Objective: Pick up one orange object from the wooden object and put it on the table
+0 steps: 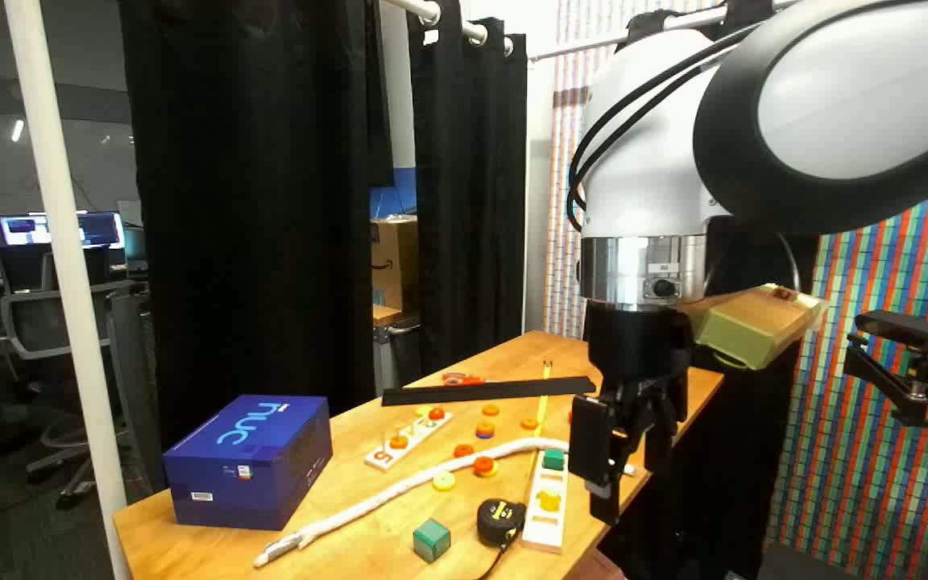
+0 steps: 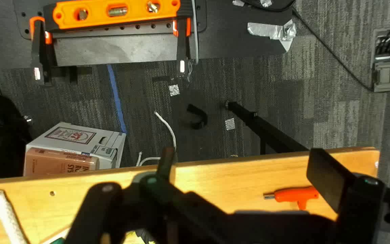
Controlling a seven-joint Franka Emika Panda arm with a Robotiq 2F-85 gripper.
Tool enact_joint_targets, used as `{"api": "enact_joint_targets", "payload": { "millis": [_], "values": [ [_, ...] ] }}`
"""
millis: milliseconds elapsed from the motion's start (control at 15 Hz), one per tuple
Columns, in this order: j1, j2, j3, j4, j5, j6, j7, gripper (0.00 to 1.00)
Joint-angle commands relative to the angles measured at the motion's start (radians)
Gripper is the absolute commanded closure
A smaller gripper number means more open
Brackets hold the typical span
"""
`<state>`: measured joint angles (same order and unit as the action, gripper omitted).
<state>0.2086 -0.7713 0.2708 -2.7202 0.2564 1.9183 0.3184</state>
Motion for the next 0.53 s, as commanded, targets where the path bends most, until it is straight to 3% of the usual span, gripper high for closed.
{"api": "enact_joint_targets", "payload": {
  "millis": [0, 467],
  "values": [
    [-0.002, -0.002, 0.001, 0.004, 0.001, -0.002, -0.001, 0.00],
    [-0.002, 0.002, -0.004, 0.002, 0.000, 0.005, -0.016, 0.00]
  ]
}}
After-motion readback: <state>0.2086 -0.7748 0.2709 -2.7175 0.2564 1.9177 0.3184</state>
